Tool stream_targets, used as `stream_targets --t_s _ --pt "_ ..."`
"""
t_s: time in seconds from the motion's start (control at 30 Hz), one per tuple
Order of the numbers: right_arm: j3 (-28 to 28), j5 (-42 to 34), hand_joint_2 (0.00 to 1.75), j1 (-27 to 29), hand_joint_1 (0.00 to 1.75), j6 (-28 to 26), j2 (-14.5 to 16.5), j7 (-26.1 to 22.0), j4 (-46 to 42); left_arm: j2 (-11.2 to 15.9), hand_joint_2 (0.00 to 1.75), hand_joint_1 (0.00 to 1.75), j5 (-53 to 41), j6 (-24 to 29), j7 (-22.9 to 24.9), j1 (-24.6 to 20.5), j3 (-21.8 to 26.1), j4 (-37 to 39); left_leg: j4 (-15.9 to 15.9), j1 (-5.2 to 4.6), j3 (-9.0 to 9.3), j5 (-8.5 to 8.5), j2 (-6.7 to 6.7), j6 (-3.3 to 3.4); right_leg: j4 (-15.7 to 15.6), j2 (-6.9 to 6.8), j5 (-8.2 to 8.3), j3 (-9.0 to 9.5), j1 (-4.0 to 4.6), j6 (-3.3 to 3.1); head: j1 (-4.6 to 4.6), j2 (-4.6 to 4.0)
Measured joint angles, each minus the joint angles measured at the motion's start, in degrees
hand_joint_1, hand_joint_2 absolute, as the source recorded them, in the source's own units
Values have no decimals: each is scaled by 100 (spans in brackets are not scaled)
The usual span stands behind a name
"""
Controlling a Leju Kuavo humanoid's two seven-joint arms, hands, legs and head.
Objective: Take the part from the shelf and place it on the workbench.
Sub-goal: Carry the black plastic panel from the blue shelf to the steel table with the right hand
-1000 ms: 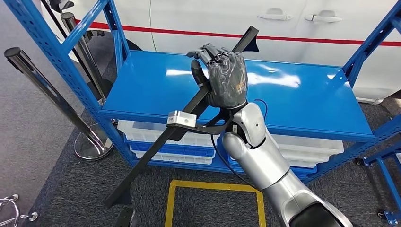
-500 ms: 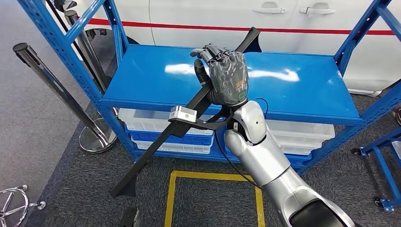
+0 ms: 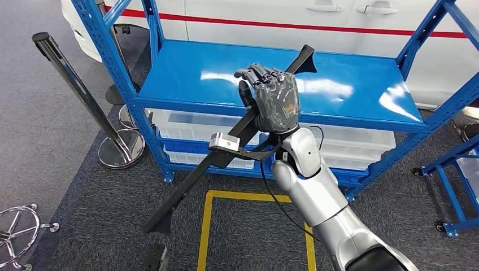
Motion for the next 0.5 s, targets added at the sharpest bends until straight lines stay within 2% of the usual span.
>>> stream_targets --t_s 0.07,0.1,0.13,0.2,0.23,0.27,0.3,0.37,0.4,0.43,0.47,0.5 --pt "-4 9 175 0 175 -3 17 0 7 -10 0 0 0 0 4 -7 -1 0 -3 -4 -98 109 -5 -51 -762 11 26 576 27 -64 -6 0" --pt "-7 11 175 -2 175 -5 28 0 9 -15 0 0 0 -1 5 -12 -2 0 -13 -6 -117 161 -6 -85 -1038 18 -7 755 47 -95 -5 0" --pt "-9 13 175 -6 175 -8 39 0 11 -20 0 0 1 -1 8 -18 -2 0 -31 -5 -125 213 -6 -122 -1204 25 -47 844 70 -125 -6 0" --pt "-13 15 175 -3 175 -10 45 0 22 -27 0 0 1 -7 11 -25 -2 0 -64 1 -141 309 -7 -191 -1268 19 45 814 73 -192 -2 0" --pt "-13 16 175 -4 175 -10 47 0 33 -29 0 0 1 -11 13 -25 -2 1 -26 2 -184 268 -9 -221 -1294 6 109 780 61 -236 -4 0" --pt "-14 19 175 -6 175 -10 52 0 47 -30 0 0 1 -17 15 -23 -2 1 107 1 -254 113 -11 -242 -1321 -8 187 728 45 -284 -6 0" --pt "-15 23 175 -10 175 -9 61 1 63 -30 0 0 2 -21 17 -22 -2 2 347 3 -345 -145 -11 -255 -1339 -21 263 662 33 -324 -9 0" --pt "-16 38 175 -18 175 -9 75 1 91 -29 0 0 3 -26 21 -24 -2 2 1039 4 -503 -734 -11 -270 -1331 -28 400 484 53 -369 -15 0" --pt "-16 46 175 -15 175 -9 78 1 102 -29 0 0 3 -28 22 -26 -2 2 1340 6 -522 -867 -11 -276 -1318 -29 466 385 63 -372 -15 0" --pt "-16 55 175 -10 175 -9 78 0 110 -29 0 0 3 -29 22 -28 -2 2 1510 5 -473 -863 -11 -277 -1299 -30 531 281 70 -370 -15 0" --pt "-16 63 175 -7 175 -9 78 1 116 -29 0 0 4 -30 22 -29 -2 2 1502 5 -340 -752 -11 -271 -1275 -30 593 177 73 -363 -15 0" --pt "-16 71 175 -6 175 -9 78 1 120 -29 0 0 5 -32 22 -31 -2 2 1306 4 -119 -611 -11 -257 -1249 -28 648 82 75 -352 -15 0"
